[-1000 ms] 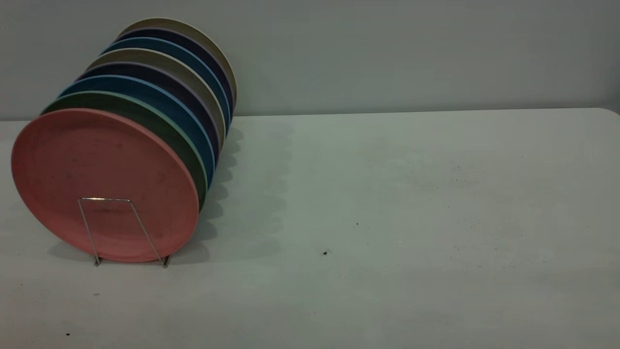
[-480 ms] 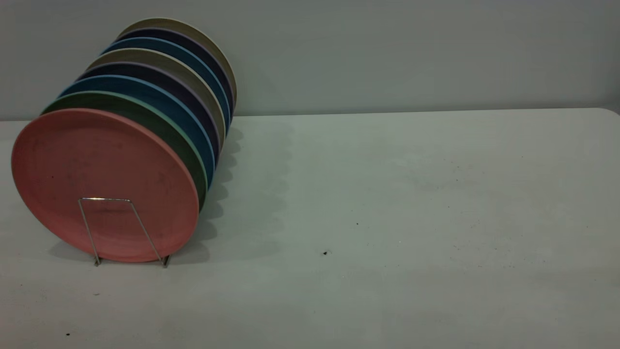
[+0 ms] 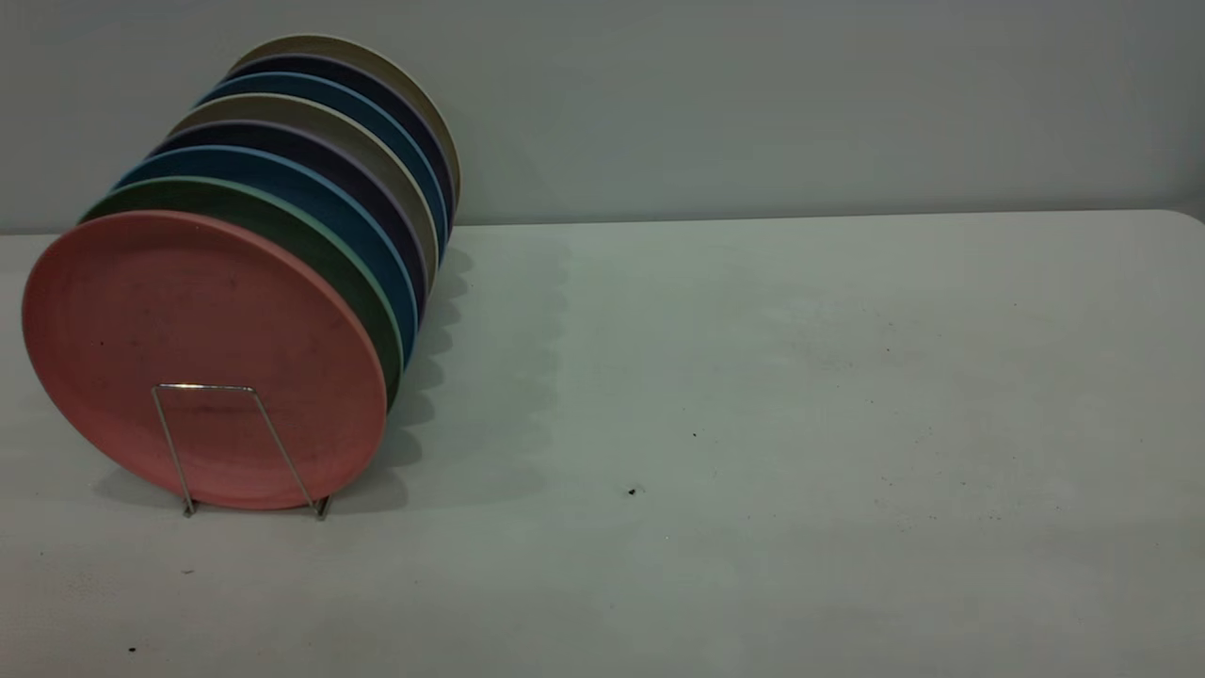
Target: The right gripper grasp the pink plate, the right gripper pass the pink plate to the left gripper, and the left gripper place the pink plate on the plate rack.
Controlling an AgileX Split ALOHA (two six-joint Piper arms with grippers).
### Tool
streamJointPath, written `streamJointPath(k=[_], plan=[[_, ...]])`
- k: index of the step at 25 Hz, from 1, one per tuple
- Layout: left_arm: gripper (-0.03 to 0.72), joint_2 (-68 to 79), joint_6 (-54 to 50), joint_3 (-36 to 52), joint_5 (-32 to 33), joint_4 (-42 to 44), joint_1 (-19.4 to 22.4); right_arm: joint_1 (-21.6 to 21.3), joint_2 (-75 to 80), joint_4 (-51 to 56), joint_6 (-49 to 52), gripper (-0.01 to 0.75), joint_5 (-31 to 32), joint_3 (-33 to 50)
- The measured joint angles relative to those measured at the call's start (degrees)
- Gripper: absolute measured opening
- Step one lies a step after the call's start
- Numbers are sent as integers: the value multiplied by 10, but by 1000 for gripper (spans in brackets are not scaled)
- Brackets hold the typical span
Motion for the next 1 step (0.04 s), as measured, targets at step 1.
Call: streamJointPath(k=[1], plan=[[526,0,0,0,0,0,0,0,0,0,0,239,0,0]])
